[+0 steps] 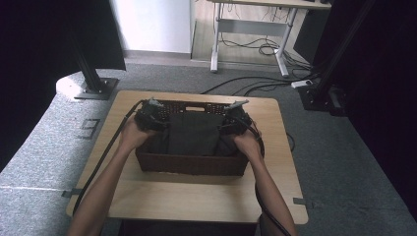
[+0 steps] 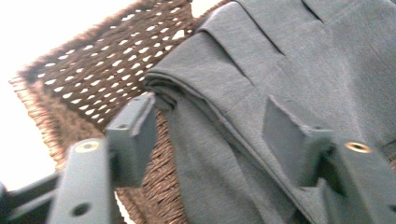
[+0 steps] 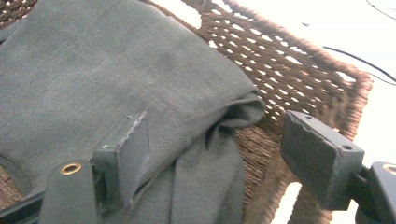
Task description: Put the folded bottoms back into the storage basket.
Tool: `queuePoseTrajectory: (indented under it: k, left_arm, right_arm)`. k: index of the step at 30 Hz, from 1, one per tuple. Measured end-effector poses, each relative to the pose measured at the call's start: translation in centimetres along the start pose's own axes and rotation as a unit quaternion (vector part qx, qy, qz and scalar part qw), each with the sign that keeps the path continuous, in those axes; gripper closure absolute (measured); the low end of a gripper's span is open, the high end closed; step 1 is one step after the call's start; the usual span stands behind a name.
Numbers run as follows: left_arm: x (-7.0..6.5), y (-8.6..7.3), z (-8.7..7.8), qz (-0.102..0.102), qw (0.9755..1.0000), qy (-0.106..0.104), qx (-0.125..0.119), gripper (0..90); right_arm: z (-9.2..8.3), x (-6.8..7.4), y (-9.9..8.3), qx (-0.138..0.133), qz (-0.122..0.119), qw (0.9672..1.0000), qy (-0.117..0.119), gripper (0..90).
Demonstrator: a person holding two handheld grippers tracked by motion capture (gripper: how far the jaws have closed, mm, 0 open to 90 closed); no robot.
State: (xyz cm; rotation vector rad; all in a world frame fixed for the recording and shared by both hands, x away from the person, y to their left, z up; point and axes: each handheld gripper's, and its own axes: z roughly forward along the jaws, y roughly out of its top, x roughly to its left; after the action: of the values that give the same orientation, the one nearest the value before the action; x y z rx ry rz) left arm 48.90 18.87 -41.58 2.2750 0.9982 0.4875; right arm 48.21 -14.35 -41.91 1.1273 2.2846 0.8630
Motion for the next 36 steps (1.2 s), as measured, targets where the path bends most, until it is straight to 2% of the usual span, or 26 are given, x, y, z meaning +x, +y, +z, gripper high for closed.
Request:
queuePoseTrajectory:
  k: [6,8,12,15,24,29,33,36]
  left_arm:
    - [0.2,-0.7,-0.2,-0.006,0.9999,-0.010,-0.010,28.2]
    - [0.1,-0.8,-0.1,-0.003,0.9999,-0.005,-0.010,28.1]
    - [0.3,-1.1,-0.5,-0.008,0.9998,-0.006,-0.019,27.2]
    - [0.6,-1.4,-1.1,-0.015,0.9995,-0.007,-0.027,23.0]
    - [1.1,-2.8,-3.0,-0.023,0.9984,-0.028,-0.044,13.9]
    - [1.1,-3.6,-4.5,-0.030,0.9969,-0.040,-0.061,10.8]
    - [0.7,-4.3,-5.6,-0.021,0.9967,-0.037,-0.068,5.7]
    - [0.4,-4.9,-6.3,-0.013,0.9968,-0.036,-0.070,2.6]
  right_arm:
    - [-0.4,-0.7,-0.7,-0.012,0.015,0.9998,0.010,24.9]
    - [-0.4,-0.8,-0.9,-0.017,0.016,0.9996,0.014,25.1]
    - [-0.8,-1.0,-1.3,-0.027,0.020,0.9994,0.012,25.0]
    - [-1.3,-1.4,-1.6,-0.033,0.025,0.9991,0.012,24.5]
    - [-2.9,-2.6,-2.8,-0.050,0.038,0.9978,0.021,14.8]
    - [-4.0,-2.5,-3.5,-0.054,0.030,0.9978,0.025,12.7]
    - [-5.1,-2.3,-4.0,-0.063,0.026,0.9973,0.026,3.8]
    - [-6.0,-2.1,-4.5,-0.070,0.019,0.9971,0.026,0.8]
